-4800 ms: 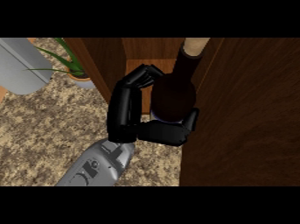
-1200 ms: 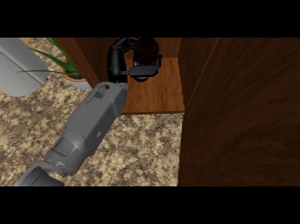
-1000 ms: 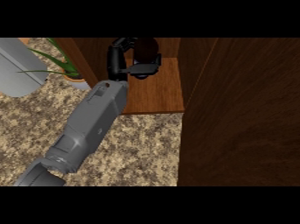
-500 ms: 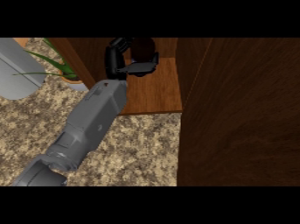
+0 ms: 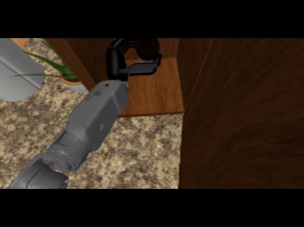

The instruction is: Pick up the wine, place it into the cabinet and close the cabinet

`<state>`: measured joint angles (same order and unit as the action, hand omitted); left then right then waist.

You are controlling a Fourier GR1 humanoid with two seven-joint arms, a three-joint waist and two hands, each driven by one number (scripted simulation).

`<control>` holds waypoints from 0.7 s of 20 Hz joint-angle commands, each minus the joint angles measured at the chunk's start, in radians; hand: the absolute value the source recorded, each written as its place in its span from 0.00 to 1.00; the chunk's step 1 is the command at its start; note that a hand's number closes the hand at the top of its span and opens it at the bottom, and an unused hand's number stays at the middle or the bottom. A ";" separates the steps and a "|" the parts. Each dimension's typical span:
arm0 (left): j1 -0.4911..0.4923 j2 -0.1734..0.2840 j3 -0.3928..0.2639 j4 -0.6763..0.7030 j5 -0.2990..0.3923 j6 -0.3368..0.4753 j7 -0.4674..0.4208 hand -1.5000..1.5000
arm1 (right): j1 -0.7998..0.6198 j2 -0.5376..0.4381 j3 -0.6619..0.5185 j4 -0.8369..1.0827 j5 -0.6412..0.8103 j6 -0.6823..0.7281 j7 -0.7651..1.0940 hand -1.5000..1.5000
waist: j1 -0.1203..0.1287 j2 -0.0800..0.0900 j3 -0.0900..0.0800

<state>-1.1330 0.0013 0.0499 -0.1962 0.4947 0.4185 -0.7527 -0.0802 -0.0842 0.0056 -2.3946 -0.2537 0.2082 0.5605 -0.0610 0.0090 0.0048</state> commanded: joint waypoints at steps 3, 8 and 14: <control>-0.013 0.014 0.015 0.063 -0.013 0.070 0.021 0.00 | 0.006 0.023 0.037 -0.072 0.002 -0.035 0.036 0.00 | 0.008 0.008 -0.006; -0.003 0.017 0.010 0.094 -0.035 0.093 -0.005 0.00 | 0.006 0.004 -0.021 -0.048 -0.052 -0.013 0.000 0.00 | -0.007 0.015 -0.005; 0.024 0.016 -0.008 0.122 -0.066 0.110 -0.020 0.00 | 0.025 0.000 -0.023 -0.027 -0.064 0.018 -0.034 0.00 | -0.016 0.019 -0.005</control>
<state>-1.1300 0.0018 0.0425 -0.1032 0.4389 0.5072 -0.7666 -0.0755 -0.0784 0.0116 -2.3906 -0.2535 0.2094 0.5425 -0.0717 0.0188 0.0033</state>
